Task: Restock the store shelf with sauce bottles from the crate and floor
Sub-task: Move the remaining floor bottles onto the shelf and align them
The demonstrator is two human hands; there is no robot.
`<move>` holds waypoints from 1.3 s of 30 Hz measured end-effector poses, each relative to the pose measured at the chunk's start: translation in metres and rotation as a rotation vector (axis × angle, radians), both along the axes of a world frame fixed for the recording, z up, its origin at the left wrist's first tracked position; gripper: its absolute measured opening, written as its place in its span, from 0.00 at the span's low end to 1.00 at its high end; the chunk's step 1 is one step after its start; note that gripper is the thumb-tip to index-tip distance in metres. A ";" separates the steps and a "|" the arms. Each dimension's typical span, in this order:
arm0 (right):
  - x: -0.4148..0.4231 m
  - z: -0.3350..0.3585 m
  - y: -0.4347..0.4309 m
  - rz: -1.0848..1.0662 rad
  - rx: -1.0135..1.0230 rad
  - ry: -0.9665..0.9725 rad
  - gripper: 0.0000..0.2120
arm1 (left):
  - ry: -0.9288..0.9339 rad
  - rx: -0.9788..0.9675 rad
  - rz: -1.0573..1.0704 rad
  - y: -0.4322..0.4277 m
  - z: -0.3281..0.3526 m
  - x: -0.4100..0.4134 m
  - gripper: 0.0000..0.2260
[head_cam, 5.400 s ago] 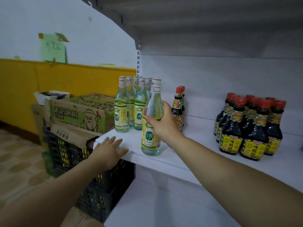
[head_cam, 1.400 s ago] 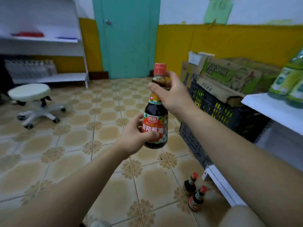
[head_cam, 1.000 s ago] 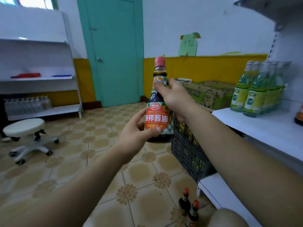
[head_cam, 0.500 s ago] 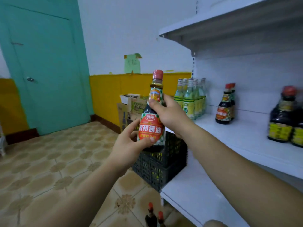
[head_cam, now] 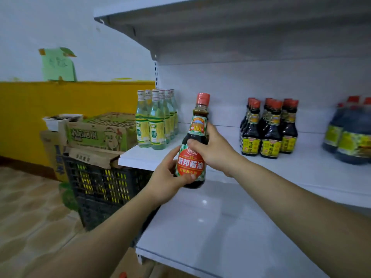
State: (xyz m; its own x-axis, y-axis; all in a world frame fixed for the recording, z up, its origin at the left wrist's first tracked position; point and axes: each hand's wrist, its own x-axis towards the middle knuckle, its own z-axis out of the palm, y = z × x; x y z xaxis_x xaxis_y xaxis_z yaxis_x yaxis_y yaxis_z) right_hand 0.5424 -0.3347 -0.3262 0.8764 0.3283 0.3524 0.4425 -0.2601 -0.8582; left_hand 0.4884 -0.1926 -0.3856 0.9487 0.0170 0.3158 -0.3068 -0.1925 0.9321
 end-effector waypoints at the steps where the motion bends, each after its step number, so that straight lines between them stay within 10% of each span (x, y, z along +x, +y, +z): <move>1: 0.009 0.000 -0.004 -0.026 0.002 -0.005 0.25 | 0.014 0.071 -0.032 0.000 -0.001 0.013 0.35; 13: 0.106 -0.021 -0.014 -0.144 -0.033 0.048 0.32 | 0.251 1.150 0.181 0.040 -0.022 0.143 0.28; 39: 0.239 -0.057 0.057 -0.365 -0.105 -0.067 0.29 | 0.237 1.225 0.267 0.064 -0.044 0.198 0.30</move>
State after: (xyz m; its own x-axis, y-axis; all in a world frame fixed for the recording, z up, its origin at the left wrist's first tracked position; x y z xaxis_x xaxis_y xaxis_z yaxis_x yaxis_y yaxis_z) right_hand 0.7814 -0.2775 -0.3832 0.9183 0.0364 0.3941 0.3590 -0.4958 -0.7908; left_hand 0.6863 -0.1286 -0.4296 0.9959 0.0340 0.0840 0.0230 -0.9914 0.1289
